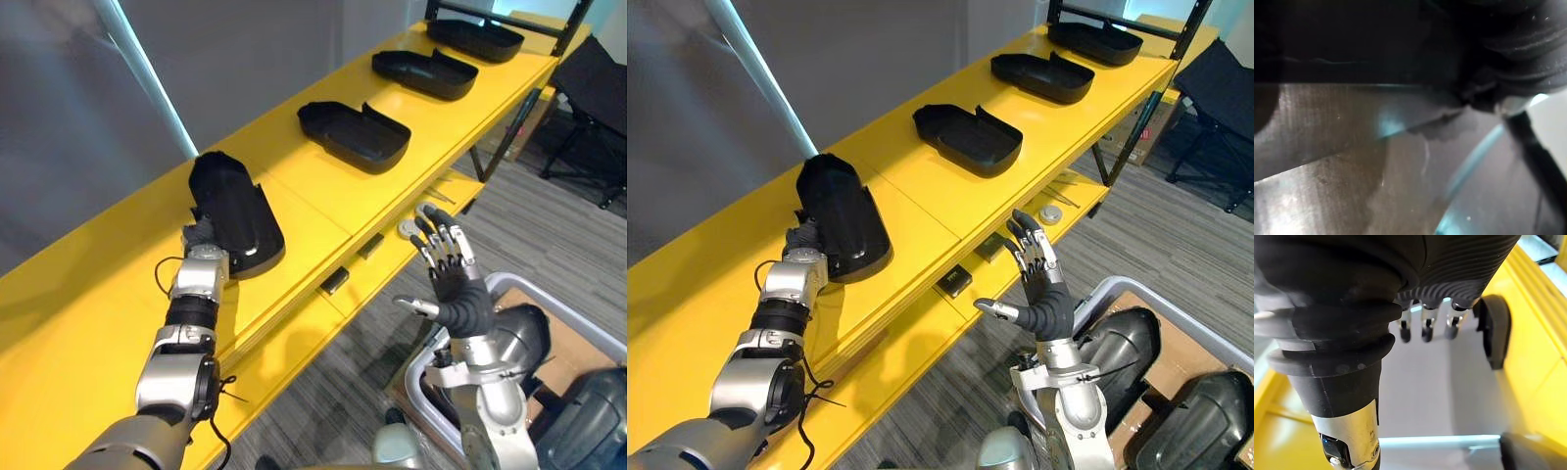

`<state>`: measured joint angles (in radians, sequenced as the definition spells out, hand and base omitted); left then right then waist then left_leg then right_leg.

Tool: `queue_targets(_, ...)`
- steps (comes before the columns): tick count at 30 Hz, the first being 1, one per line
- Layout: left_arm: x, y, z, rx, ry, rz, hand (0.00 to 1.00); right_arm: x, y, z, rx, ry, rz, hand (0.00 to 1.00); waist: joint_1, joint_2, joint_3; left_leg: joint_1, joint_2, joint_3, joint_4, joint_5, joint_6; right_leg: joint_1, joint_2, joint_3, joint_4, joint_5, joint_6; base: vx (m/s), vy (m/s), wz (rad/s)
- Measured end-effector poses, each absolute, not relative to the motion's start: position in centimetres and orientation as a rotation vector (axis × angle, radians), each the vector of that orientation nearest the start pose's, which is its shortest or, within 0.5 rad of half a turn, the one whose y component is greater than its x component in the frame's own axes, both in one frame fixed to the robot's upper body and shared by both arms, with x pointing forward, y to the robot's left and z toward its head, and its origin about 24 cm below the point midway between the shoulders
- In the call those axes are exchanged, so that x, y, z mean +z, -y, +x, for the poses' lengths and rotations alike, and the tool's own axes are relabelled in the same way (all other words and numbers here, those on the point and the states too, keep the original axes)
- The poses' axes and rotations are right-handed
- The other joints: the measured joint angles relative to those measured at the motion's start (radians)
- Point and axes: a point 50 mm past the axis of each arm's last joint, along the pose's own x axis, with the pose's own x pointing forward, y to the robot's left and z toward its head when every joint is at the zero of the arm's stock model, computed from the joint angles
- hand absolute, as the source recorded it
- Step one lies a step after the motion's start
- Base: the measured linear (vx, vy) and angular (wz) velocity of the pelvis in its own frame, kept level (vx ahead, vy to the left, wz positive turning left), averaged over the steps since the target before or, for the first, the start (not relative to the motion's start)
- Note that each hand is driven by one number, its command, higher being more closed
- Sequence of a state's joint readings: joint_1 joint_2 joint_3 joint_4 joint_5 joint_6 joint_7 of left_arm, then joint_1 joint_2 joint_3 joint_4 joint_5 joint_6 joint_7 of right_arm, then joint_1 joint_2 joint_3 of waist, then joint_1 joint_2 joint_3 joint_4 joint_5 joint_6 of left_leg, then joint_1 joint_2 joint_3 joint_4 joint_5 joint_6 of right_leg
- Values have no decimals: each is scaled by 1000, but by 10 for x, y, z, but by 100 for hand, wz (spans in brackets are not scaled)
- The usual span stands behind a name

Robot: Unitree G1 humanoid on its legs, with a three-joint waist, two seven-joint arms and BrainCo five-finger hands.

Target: Walk over and take plastic housings, then place them on the shelf

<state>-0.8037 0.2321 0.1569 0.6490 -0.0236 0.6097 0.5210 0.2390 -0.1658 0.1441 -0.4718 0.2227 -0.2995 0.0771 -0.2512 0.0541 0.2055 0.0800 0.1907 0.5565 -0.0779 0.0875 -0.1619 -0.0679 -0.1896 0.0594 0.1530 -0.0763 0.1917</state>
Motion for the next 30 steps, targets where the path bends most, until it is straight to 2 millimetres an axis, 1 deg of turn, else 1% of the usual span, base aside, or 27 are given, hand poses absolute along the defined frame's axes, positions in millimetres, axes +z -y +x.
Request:
queue_targets(3,113,-215,376,628,-386,185,0,127,141,193,221,525,108,0,-5,-1,21,4,0,-1,0,1,0,-1,0,0,12,0,0,0,0,0)
queue_targets(7,113,-215,377,664,-383,134,0,126,139,192,234,523,113,0,-7,-3,24,2,0,-1,0,1,1,-2,0,0,12,0,0,0,0,0)
queue_targets(9,116,-216,378,690,-375,105,0,126,137,192,237,522,118,0,-9,-9,30,3,0,0,1,1,1,-2,0,0,11,-1,0,0,0,0)
queue_targets(12,120,-220,378,722,-359,71,0,125,138,191,227,520,119,0,-10,-13,37,2,0,2,1,2,2,-4,0,2,11,-1,0,0,0,0)
queue_targets(15,119,-226,378,754,-367,76,0,123,139,190,230,504,131,0,-13,-10,39,4,0,4,1,3,2,-4,1,4,11,-1,0,2,-4,-1)
queue_targets(18,119,-233,376,790,-370,28,0,120,138,187,242,485,131,0,-18,-8,40,6,0,6,0,3,2,-4,1,6,11,-1,0,2,-4,-1)
queue_targets(21,120,-237,374,851,-357,16,0,117,137,186,244,472,132,0,-20,-8,40,6,0,5,0,3,2,-4,2,6,11,-1,-1,0,0,0)
queue_targets(24,124,-248,370,948,-340,-2,0,114,136,183,248,458,138,0,-30,-8,40,7,0,5,0,3,2,-3,2,6,12,-1,-1,0,0,0)
queue_targets(26,130,-259,367,1003,-306,10,0,113,135,181,250,452,144,0,-36,-8,40,9,0,5,0,3,2,-2,2,6,12,-1,-1,0,0,0)
queue_targets(30,145,-280,362,1084,-220,-15,0,109,137,175,235,449,148,0,-37,-6,39,28,0,1,-1,3,2,18,2,3,11,-1,-1,1,-3,0)
